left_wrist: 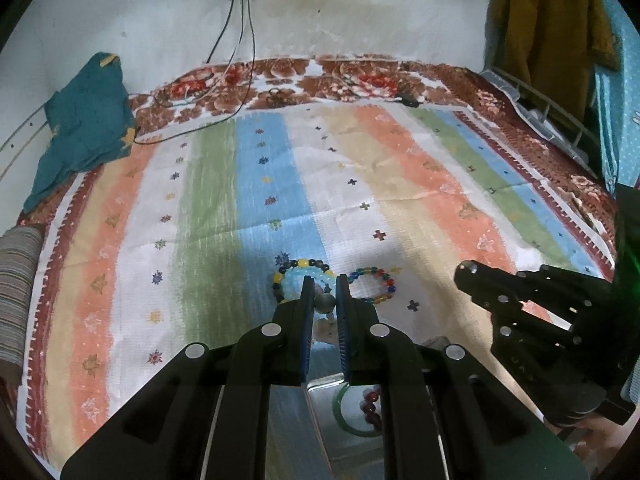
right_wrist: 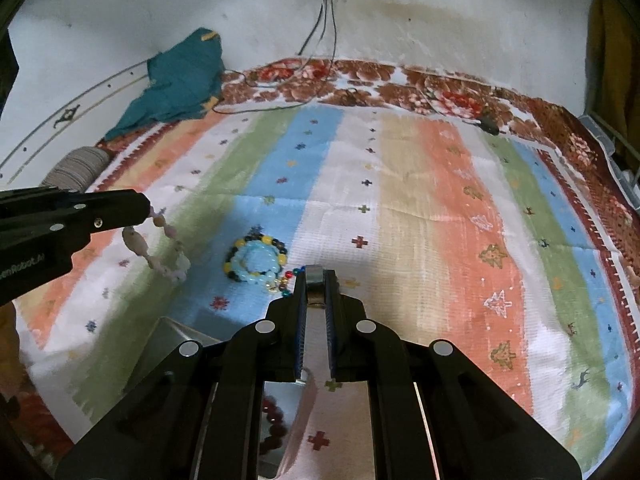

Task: Organize jewelry
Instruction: 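Lift both grippers and carry them over the silver tin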

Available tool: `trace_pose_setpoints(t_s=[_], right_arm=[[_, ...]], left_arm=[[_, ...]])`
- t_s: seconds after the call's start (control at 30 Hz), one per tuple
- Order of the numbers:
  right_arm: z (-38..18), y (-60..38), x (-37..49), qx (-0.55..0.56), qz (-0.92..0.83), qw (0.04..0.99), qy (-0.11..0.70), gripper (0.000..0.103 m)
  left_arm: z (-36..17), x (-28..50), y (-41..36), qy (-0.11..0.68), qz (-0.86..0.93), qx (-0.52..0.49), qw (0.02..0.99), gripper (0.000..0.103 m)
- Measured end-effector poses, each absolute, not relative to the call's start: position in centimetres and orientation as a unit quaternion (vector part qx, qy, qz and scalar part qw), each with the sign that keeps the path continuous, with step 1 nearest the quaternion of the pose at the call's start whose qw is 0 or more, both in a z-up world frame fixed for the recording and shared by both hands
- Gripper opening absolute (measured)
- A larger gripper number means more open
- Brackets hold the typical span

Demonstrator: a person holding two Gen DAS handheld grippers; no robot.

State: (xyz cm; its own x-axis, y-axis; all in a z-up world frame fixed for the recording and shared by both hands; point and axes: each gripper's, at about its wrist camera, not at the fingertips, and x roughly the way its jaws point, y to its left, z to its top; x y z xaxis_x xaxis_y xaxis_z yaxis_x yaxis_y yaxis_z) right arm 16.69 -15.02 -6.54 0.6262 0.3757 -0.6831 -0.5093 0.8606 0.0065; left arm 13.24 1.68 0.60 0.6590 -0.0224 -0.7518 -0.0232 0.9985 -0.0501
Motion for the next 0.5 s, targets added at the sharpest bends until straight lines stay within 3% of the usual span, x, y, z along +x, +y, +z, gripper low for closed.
trace_pose_setpoints(t_s=[0.5], right_arm=[[-6.2,-16.0,13.8,-0.061,0.287,0.886,0.358,0.01]], left_arm=[[1.4,9.9,0.5,0.397,-0.028,-0.035,0.917,0.01]])
